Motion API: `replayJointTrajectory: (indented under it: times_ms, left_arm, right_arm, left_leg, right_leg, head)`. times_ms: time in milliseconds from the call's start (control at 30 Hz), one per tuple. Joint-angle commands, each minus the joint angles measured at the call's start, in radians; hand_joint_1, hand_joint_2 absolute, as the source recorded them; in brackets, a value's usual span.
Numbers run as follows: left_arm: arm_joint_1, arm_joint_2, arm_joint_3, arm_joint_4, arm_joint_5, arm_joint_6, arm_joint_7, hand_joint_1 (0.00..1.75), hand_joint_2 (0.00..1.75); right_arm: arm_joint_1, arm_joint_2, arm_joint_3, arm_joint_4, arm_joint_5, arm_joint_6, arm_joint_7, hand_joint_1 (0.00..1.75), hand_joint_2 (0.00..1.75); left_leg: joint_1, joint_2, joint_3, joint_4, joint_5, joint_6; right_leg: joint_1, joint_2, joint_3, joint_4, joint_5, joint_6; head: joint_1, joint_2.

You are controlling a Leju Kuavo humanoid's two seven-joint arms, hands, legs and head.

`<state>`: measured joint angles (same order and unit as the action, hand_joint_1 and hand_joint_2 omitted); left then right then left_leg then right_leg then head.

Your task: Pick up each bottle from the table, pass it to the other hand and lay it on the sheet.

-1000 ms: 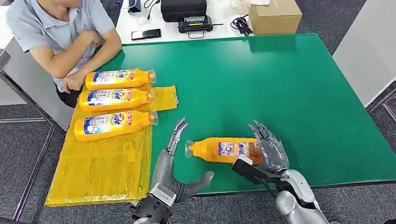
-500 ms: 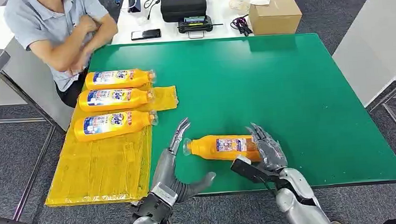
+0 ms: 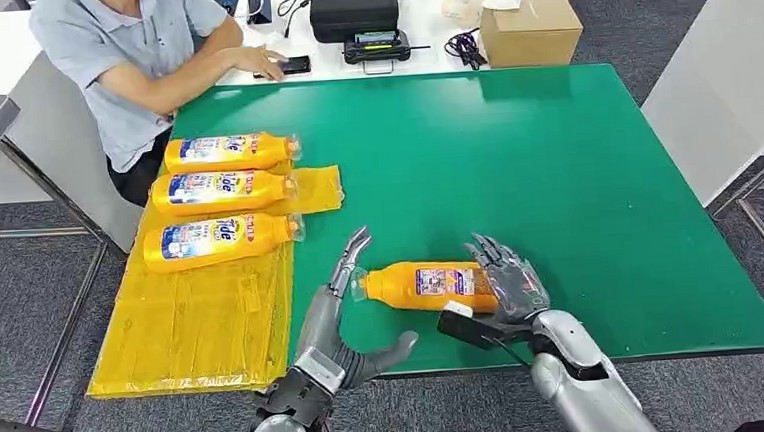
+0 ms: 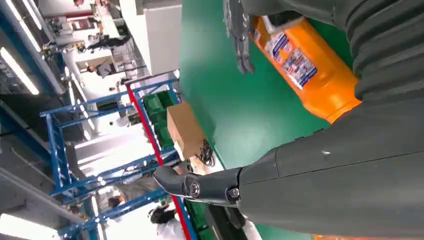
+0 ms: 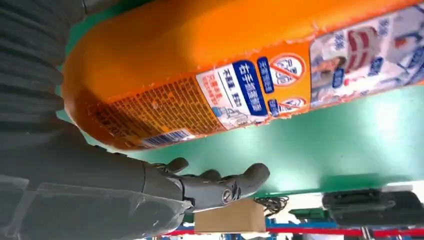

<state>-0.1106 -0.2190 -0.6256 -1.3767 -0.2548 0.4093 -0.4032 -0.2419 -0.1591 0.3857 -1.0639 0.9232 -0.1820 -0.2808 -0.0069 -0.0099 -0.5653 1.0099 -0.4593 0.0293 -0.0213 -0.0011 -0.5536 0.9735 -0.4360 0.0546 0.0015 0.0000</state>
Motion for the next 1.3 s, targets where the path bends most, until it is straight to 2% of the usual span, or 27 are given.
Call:
replayJointTrajectory:
  times_ms: [33, 167, 300, 567, 600, 633, 767, 933, 1300]
  left_arm:
    - [-0.034, 0.011, -0.004, 0.059, 0.012, -0.009, 0.011, 0.0, 1.75]
    - [-0.023, 0.0, -0.002, 0.055, 0.01, -0.012, 0.014, 0.0, 1.75]
    - [-0.033, -0.002, -0.006, 0.081, 0.011, -0.021, 0.017, 0.0, 1.75]
    - [-0.053, -0.008, -0.011, 0.115, 0.025, -0.034, 0.016, 0.0, 1.75]
    - [-0.055, -0.009, -0.011, 0.117, 0.027, -0.035, 0.015, 0.0, 1.75]
    - [-0.058, -0.01, -0.013, 0.12, 0.027, -0.036, 0.014, 0.0, 1.75]
    - [-0.067, -0.013, -0.016, 0.132, 0.035, -0.04, 0.008, 0.0, 1.75]
    - [-0.076, -0.014, -0.019, 0.142, 0.047, -0.044, -0.002, 0.0, 1.75]
    - [-0.078, -0.014, -0.02, 0.144, 0.051, -0.045, -0.006, 0.0, 1.75]
  right_arm:
    - [-0.093, -0.029, 0.079, 0.131, -0.009, 0.043, 0.016, 0.0, 1.75]
    - [-0.11, -0.036, 0.084, 0.167, -0.023, 0.068, 0.028, 0.0, 1.75]
    - [-0.124, -0.038, 0.076, 0.233, -0.096, 0.154, 0.035, 0.0, 1.75]
    - [-0.15, -0.086, 0.106, 0.318, -0.144, 0.214, 0.008, 0.0, 1.75]
    - [-0.152, -0.091, 0.108, 0.321, -0.152, 0.227, 0.002, 1.45, 1.75]
    - [-0.151, -0.103, 0.112, 0.318, -0.157, 0.234, -0.011, 1.75, 1.75]
    - [-0.143, -0.127, 0.126, 0.303, -0.173, 0.243, -0.034, 1.75, 1.75]
    - [-0.127, -0.112, 0.1, 0.312, -0.248, 0.245, -0.06, 1.75, 1.75]
    - [-0.115, -0.092, 0.087, 0.32, -0.265, 0.219, -0.074, 1.75, 1.75]
  left_leg:
    - [0.002, 0.002, 0.002, 0.0, 0.0, -0.002]
    - [0.001, 0.002, 0.002, 0.0, -0.001, -0.002]
    - [0.001, 0.001, 0.002, -0.001, 0.0, -0.002]
    - [0.002, 0.0, 0.003, 0.0, 0.001, -0.002]
    - [0.001, 0.0, 0.005, -0.001, 0.001, -0.001]
    - [0.001, 0.0, 0.005, 0.0, 0.001, -0.001]
    - [0.001, -0.002, 0.007, 0.0, 0.002, -0.002]
    - [0.002, -0.001, 0.009, 0.0, 0.002, -0.002]
    - [0.0, -0.001, 0.012, 0.0, 0.002, 0.0]
  right_leg:
    - [0.002, 0.001, 0.002, -0.001, 0.001, -0.003]
    - [0.002, 0.002, 0.002, -0.001, 0.0, -0.003]
    - [0.001, 0.0, 0.002, -0.001, 0.001, -0.002]
    - [0.002, -0.001, 0.004, -0.002, 0.001, -0.002]
    - [0.002, -0.001, 0.005, -0.002, 0.002, -0.001]
    - [0.001, -0.001, 0.004, -0.001, 0.001, 0.0]
    - [0.002, -0.003, 0.008, -0.002, 0.002, -0.001]
    - [0.002, -0.002, 0.01, -0.003, 0.003, -0.001]
    - [0.0, -0.001, 0.011, -0.002, 0.003, 0.001]
  head:
    - [0.0, 0.0]
    - [0.0, 0.0]
    - [0.0, 0.0]
    - [0.0, 0.0]
    - [0.0, 0.0]
    - [0.0, 0.0]
    - [0.0, 0.0]
    - [0.0, 0.0]
    - [0.0, 0.0]
